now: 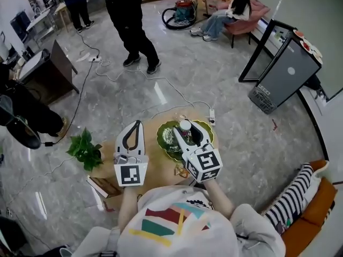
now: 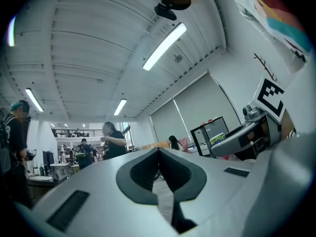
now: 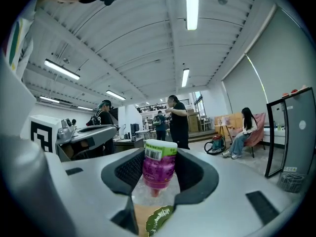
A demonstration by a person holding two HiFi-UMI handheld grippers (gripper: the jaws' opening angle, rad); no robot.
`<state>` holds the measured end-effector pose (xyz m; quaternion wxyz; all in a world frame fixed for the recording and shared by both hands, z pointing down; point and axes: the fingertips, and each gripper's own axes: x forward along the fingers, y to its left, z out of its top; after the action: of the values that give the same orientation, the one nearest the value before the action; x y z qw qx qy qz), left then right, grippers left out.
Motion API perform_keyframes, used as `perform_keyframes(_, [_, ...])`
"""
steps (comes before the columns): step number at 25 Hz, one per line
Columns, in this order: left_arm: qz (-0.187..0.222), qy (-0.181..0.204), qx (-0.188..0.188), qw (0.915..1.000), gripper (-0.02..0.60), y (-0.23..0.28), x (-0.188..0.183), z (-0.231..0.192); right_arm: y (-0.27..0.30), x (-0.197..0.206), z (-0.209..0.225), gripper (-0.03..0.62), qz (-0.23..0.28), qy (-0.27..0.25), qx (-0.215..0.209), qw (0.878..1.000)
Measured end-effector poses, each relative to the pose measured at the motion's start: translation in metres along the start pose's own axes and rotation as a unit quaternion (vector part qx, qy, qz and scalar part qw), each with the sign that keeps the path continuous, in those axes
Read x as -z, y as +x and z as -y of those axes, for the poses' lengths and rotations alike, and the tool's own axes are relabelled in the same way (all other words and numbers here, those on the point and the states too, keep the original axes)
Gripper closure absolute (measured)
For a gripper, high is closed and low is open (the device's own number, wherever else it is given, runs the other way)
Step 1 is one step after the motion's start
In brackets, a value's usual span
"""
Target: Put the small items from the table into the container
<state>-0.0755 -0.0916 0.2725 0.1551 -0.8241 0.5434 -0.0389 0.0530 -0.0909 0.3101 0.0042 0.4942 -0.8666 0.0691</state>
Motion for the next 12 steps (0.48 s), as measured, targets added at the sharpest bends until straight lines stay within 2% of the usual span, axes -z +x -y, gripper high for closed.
perform_keyframes(12, [-0.006,-0.017,0.014,0.9997,0.574,0.031,-0.001,0.041,-0.024,0.002,0.055,0.41,-0.014,0.009,0.018,1.0])
